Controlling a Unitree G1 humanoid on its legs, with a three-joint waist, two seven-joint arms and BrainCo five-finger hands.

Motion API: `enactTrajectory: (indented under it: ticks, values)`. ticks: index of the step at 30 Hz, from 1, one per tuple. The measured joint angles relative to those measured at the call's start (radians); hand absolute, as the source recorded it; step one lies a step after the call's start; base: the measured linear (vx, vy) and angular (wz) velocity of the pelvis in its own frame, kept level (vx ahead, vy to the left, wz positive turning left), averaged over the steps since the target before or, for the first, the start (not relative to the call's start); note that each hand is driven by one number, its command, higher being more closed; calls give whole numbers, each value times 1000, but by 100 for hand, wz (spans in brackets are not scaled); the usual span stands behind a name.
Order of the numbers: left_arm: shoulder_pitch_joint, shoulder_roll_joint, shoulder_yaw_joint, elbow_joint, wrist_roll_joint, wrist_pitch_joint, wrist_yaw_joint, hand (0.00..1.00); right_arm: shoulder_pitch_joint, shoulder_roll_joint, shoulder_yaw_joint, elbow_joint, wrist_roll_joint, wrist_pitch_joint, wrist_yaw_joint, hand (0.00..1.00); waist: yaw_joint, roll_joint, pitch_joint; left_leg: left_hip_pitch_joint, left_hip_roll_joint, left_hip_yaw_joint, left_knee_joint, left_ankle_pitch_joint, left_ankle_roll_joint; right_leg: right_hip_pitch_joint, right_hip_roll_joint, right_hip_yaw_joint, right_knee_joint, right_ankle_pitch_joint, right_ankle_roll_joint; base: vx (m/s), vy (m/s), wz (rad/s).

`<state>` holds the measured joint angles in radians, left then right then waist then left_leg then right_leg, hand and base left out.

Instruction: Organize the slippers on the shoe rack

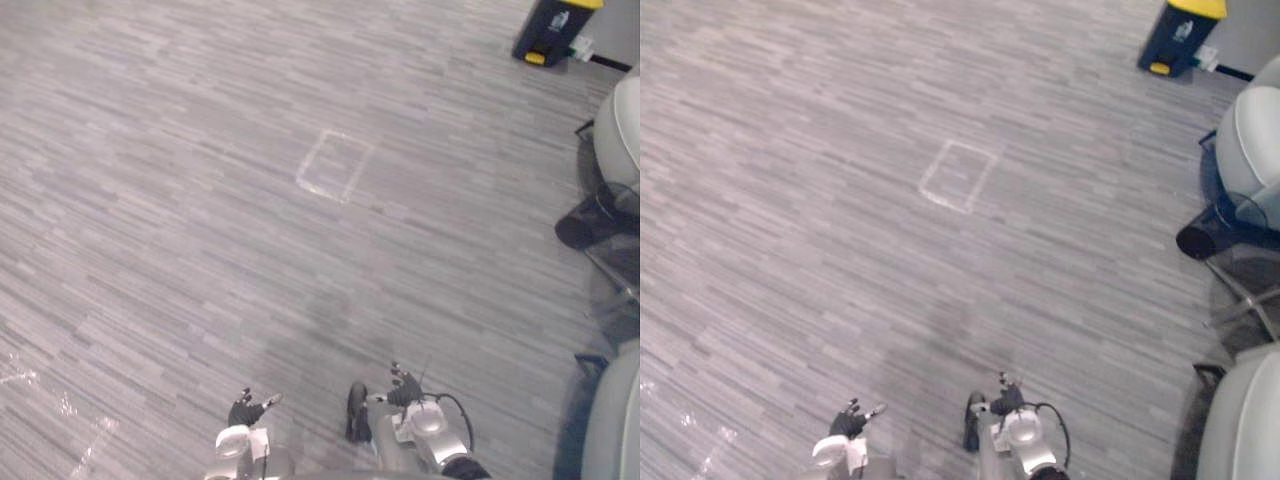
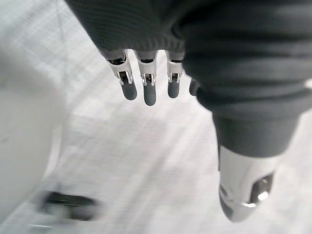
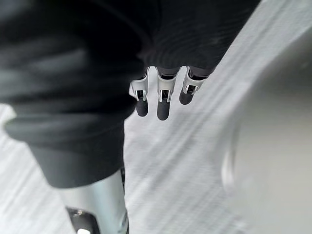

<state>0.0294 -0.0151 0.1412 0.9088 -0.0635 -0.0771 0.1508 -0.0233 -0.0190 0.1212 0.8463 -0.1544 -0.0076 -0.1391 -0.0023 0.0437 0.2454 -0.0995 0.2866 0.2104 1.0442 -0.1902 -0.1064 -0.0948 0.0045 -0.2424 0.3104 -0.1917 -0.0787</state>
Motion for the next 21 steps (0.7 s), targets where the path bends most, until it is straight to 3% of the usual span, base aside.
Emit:
enactTrajectory:
  ticks: [1,3,5,6,8,9,10,12,14,15,16,18,19,21]
  values:
    - [0,2,0,-18,-1,-1,0,0,8,12,-1,-4,1,0,0,0,4,-12,0,-46,19,40,30,-18,10,49,-5,1,-29,-15,5,569,-75,8]
    - [1,3,-1,-37,-5,-6,0,0,15,22,-1,5,2,0,0,0,15,-39,-17,-157,12,126,-85,-65,43,142,-20,3,-132,-7,28,511,-37,-1]
    - [0,3,-1,-52,-7,-6,-1,0,1,18,-7,17,2,0,-1,0,19,-42,-16,-216,-37,143,-283,-71,52,201,-41,10,-182,-8,44,536,90,-13]
    - [-5,6,-1,-54,-7,-6,-1,0,-17,17,-29,39,1,0,-2,0,25,-49,-12,-244,-92,132,-467,-44,50,237,-67,13,-212,-16,59,552,161,-13]
    - [-11,7,-3,-54,-8,-6,-1,0,-22,12,-43,55,0,1,-5,0,43,-53,-9,-242,-164,91,-764,90,45,291,-95,13,-244,-29,81,509,195,-23]
    - [-13,11,-4,-53,-12,-7,0,0,-28,9,-39,75,-1,1,-8,0,64,-53,-8,-208,-194,61,-839,277,75,334,-103,36,-257,-45,109,579,244,-8]
    - [-22,30,-3,-51,-17,-5,0,0,-37,20,-36,87,-1,3,-8,0,56,-89,-9,-197,-233,61,-826,254,125,354,-140,33,-263,-27,127,676,282,6]
    - [-21,46,-1,-51,-19,-5,-1,0,-39,26,-37,84,-2,0,-8,0,55,-102,-10,-216,-241,56,-742,183,146,338,-163,56,-203,13,178,529,237,26]
    - [-18,57,-2,-28,-17,-4,0,0,-40,19,-40,86,-4,-2,-6,0,55,-112,-11,-158,-264,60,-694,75,159,227,-207,115,147,40,216,572,277,4]
    - [-18,63,-3,-14,-17,-3,0,0,-41,19,-40,86,-4,-1,-3,0,54,-115,-10,-123,-273,66,-702,54,162,161,-229,135,308,92,224,591,260,-6]
    - [-15,76,-5,12,-17,3,0,0,-39,20,-37,88,-4,0,4,0,49,-119,-6,-51,-288,70,-719,25,163,65,-258,158,554,104,208,377,136,-6]
    - [5,83,-15,32,-17,8,1,0,-27,21,-26,86,-4,-1,7,0,33,-111,-3,78,-293,65,-775,10,167,-28,-270,127,743,51,164,472,140,2]
    - [20,84,-23,31,-17,6,1,0,-30,21,-18,85,-4,-3,9,0,26,-99,0,153,-291,61,-827,10,167,-72,-262,83,745,19,147,543,98,12]
    - [22,84,-23,30,-17,6,2,0,-17,24,-21,71,-4,-6,11,0,8,-101,-1,234,-285,53,-889,-5,164,-155,-229,46,650,-29,121,474,30,7]
